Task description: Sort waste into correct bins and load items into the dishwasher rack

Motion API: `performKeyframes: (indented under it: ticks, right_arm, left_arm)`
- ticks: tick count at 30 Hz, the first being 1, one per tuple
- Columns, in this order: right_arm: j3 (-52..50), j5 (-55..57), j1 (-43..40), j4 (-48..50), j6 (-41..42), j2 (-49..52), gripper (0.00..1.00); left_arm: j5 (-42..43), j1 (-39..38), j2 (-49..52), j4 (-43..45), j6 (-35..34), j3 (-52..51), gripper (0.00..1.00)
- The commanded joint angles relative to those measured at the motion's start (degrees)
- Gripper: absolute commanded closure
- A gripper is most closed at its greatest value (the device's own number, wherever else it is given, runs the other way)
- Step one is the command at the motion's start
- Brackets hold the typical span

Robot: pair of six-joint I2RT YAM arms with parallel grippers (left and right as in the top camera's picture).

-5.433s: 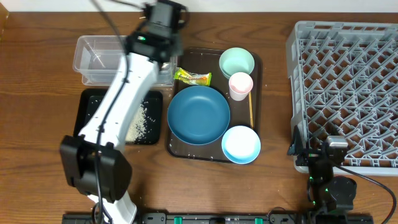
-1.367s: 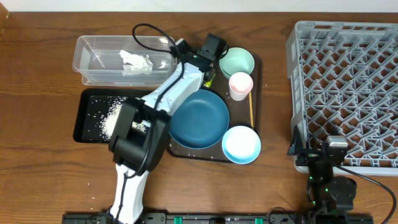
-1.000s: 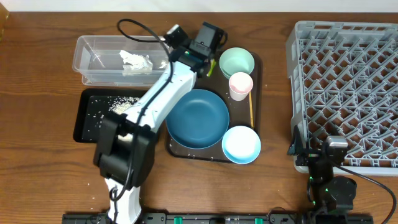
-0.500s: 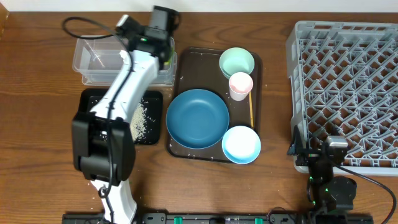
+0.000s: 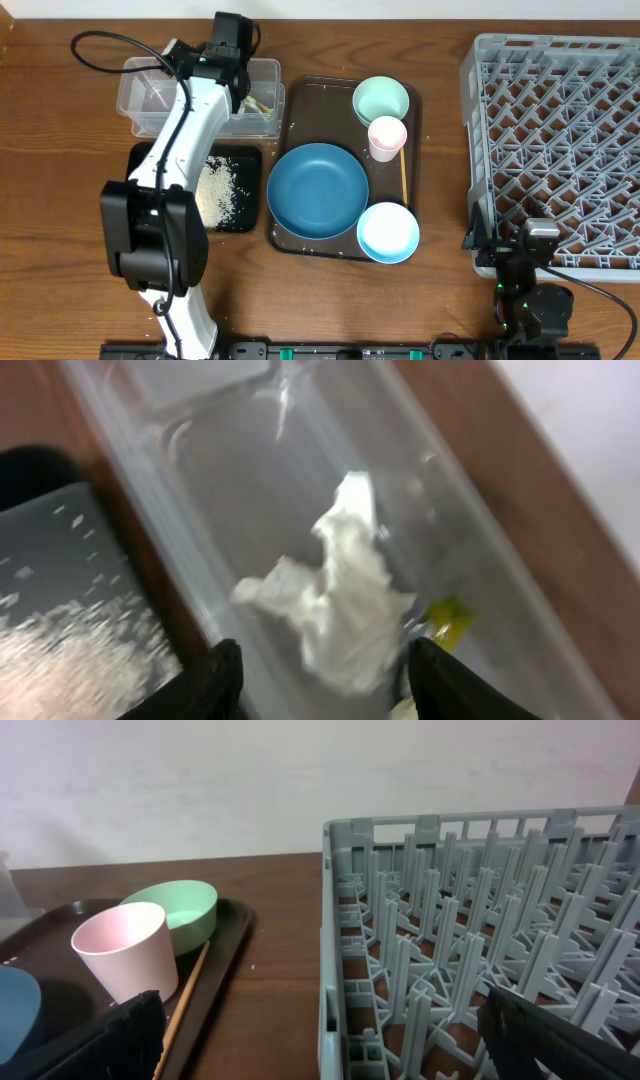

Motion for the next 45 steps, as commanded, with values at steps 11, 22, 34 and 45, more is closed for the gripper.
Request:
performKeyframes:
  ticks: [11,22,34,45]
  right_arm:
    - [-0.07,0.15,-0.57,-0.22,-0.72,-0.33,0.01]
    - [-0.07,0.15,-0.57,-0.22,-0.72,-0.33,0.01]
    - [-0.07,0.15,-0.57,-0.22,-0.72,-0.33,0.01]
    - [-0.07,0.15,-0.57,-0.22,-0.72,-0.33,0.01]
  left_arm:
    - [0.66,3.82,-20.52,-18.56,-0.13,0.07,0.44]
    - [-7.87,14.05,-25.51,-40.17,-16.76,0.07,0.26]
    - [-3.82,33.33,-25.51,-41.40,-17.68,0.04,0.13]
    - [-3.74,35.39,-25.51,-41.59,-17.70,0.07,0.10]
